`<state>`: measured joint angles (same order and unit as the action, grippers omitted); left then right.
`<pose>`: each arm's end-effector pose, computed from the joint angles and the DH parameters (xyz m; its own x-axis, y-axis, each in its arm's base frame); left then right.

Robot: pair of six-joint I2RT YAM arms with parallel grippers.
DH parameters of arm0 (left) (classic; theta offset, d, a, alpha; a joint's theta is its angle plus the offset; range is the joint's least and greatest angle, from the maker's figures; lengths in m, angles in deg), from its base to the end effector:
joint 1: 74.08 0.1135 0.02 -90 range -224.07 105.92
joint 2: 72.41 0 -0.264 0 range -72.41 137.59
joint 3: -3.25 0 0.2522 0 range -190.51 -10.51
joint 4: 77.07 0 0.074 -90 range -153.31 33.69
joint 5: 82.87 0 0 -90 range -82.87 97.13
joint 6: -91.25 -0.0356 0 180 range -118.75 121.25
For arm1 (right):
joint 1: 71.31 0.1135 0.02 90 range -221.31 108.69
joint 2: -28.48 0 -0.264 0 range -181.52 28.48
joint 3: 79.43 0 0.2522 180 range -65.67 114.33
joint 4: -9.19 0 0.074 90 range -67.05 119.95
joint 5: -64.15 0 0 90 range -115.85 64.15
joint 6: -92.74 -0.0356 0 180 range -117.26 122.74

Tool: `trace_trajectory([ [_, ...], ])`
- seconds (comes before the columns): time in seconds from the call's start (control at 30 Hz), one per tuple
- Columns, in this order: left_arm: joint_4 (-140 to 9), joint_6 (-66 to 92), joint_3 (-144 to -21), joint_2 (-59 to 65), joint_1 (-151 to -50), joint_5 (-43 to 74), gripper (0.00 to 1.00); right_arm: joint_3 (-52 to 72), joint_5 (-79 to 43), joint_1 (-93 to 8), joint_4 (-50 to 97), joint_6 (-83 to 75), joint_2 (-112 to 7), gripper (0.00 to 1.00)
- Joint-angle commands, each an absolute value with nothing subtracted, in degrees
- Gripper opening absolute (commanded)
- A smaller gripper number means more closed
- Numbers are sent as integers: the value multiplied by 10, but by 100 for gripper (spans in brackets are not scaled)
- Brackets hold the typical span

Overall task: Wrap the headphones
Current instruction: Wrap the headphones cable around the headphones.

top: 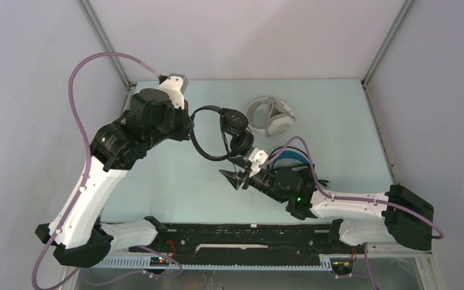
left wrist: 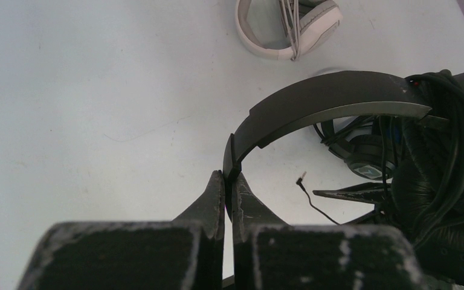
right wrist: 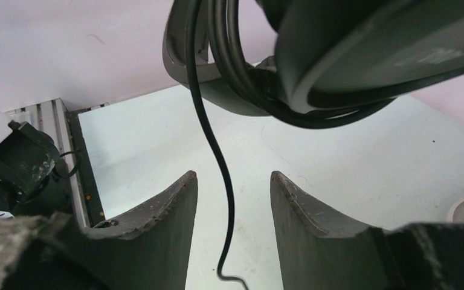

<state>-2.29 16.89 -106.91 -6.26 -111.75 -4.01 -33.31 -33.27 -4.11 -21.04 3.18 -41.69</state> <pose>0.1532 -0.1096 0.4745 -0.5162 0.0643 -0.8541 0.3417 0.9299 -0.1365 0.1086 0.2466 0.2708 0.0484 0.0954 -0.9943 -0.8640 0.5034 0.0063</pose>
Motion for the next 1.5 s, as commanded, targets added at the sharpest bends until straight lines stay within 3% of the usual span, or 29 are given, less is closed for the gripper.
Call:
trace_trajectory([
  [0.0, -61, 197, -1108, -84, -1115, -15, 0, -346, -312, -54, -281, 37, -437, 51],
  [0.1, -65, 198, -1107, -87, -1114, -14, 0, -352, -305, -99, -296, 32, -451, 51],
  [0.17, -66, 198, -1107, -90, -1114, -15, 0, -358, -302, -60, -308, 30, -461, 51],
  [0.83, -75, 208, -1103, -108, -1114, 8, 0, -373, -241, -70, -424, 84, -531, 58],
  [1.0, -74, 210, -1108, -110, -1113, 14, 0, -373, -223, -73, -427, 83, -554, 47],
  [1.23, -74, 211, -1108, -113, -1113, 15, 0, -396, -230, -72, -481, 69, -587, 40],
  [1.47, -76, 210, -1111, -115, -1112, 22, 0, -435, -240, -73, -546, 57, -605, 19],
])
